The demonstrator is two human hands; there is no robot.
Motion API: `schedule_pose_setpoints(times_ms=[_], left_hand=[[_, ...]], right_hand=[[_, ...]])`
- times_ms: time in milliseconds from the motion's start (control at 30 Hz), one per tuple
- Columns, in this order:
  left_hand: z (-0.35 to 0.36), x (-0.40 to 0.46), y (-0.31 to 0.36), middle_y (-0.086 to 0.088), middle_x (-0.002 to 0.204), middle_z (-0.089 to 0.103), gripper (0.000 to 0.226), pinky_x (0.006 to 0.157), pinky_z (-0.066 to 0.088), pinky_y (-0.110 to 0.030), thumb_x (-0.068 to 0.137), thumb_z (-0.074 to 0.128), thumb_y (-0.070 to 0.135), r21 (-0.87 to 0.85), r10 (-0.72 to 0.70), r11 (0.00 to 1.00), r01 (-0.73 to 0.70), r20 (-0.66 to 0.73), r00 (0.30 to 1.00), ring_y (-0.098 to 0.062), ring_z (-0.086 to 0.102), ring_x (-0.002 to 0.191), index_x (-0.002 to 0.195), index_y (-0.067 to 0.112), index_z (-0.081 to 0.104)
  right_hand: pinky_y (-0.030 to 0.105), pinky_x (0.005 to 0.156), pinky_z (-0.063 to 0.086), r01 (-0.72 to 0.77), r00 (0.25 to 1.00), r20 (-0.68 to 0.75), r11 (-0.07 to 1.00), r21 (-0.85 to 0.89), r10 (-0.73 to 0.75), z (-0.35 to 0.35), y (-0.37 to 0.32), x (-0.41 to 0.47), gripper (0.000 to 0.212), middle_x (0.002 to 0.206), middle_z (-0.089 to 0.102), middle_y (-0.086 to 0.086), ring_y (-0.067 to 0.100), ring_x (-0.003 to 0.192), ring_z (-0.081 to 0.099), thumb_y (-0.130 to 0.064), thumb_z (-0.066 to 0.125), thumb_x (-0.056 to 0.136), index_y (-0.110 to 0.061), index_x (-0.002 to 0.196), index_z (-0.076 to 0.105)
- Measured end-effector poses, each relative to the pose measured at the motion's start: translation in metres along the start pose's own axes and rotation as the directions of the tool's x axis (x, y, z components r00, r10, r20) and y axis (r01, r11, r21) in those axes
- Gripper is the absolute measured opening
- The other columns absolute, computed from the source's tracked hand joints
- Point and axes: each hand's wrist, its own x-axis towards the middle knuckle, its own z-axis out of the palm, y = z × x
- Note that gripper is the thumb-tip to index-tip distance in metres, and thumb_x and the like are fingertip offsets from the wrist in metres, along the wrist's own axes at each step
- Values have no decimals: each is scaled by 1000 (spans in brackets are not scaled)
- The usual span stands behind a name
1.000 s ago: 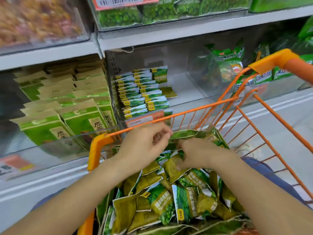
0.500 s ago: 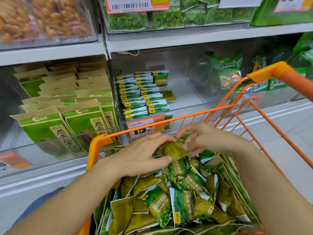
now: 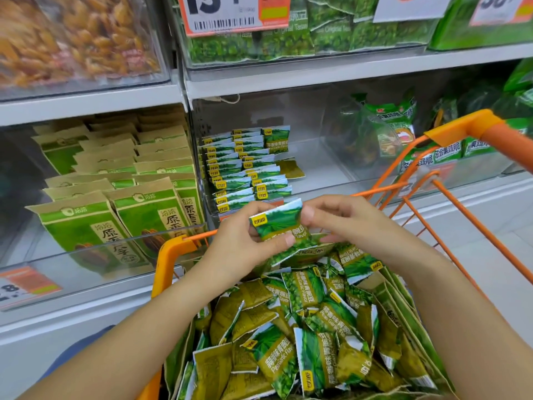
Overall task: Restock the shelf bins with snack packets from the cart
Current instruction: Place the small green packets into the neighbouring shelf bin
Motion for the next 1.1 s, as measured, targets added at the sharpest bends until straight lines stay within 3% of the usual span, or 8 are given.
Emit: schedule_pose_setpoints(times_ms=[167, 233, 300, 467, 567, 733, 967, 1100], left_hand=[[2, -1, 4, 9, 111, 65, 46, 55, 45, -11, 71, 81, 13, -52, -14, 999, 15, 30, 999, 2, 64, 63, 108, 22, 54], [1, 0, 4, 11, 112, 65, 47, 58, 48, -13, 69, 81, 20, -56, -21, 998, 23, 22, 1000, -2, 68, 68, 107, 26, 54], [0, -1, 5, 8, 104, 70, 49, 63, 51, -18, 66, 79, 30, -45, -18, 999, 20, 26, 999, -7, 70, 75, 110, 29, 57], [-4, 8, 21, 8, 84, 73, 25, 68, 58, -48, 76, 78, 41, 110, 59, 992, -61, 17, 998, -15, 68, 71, 99, 31, 72], [-7, 37, 39, 5, 73, 69, 16, 69, 53, -43, 81, 75, 35, 260, 156, 958, -121, -120, 981, -19, 64, 68, 91, 23, 71], [5, 117, 48, -1, 79, 64, 13, 78, 51, -42, 83, 72, 22, 391, 220, 908, -148, -144, 965, -25, 62, 80, 82, 20, 59], [42, 206, 26, -10, 90, 53, 28, 63, 29, -31, 93, 60, 35, 852, -155, 498, -162, 271, 950, -27, 52, 85, 90, 8, 51], [50, 218, 15, -12, 88, 48, 30, 64, 31, -32, 98, 47, 33, 913, -323, 361, -190, 313, 893, -26, 45, 77, 83, 7, 44]], right_hand=[[22, 68, 48, 43, 999, -24, 998, -46, -44, 10, 8, 5, 22, 82, 71, 1, 8, 72, 61, -32, 74, 76, -16, 90, 72], [15, 65, 48, 70, 996, -60, 998, -6, -70, 11, 8, 7, 6, 77, 69, -2, 4, 68, 60, -15, 73, 81, -19, 85, 71], [11, 66, 47, 120, 987, -103, 992, -37, -123, 11, 8, 8, 15, 74, 68, -6, 0, 66, 60, -8, 72, 82, -23, 80, 70], [30, 85, 48, 87, 928, -340, 976, -198, -152, 6, 17, 10, 9, 92, 70, -12, 3, 93, 61, -36, 66, 87, -33, 93, 70], [34, 86, 42, -80, 849, -460, 797, -599, -261, -6, 27, 12, 35, 115, 64, -6, 13, 116, 49, -49, 51, 93, -29, 118, 64], [36, 82, 44, -59, 842, -420, 716, -696, -339, -2, 44, 22, 33, 106, 66, 5, 24, 111, 50, -41, 51, 95, -17, 111, 68], [38, 74, 51, -43, 783, -453, 689, -723, -426, 6, 55, 33, 38, 90, 67, 7, 29, 94, 58, -37, 44, 88, -12, 92, 72], [36, 68, 52, -41, 763, -463, 682, -730, -450, 8, 57, 37, 44, 85, 66, 8, 29, 90, 59, -39, 37, 88, -10, 88, 71]])
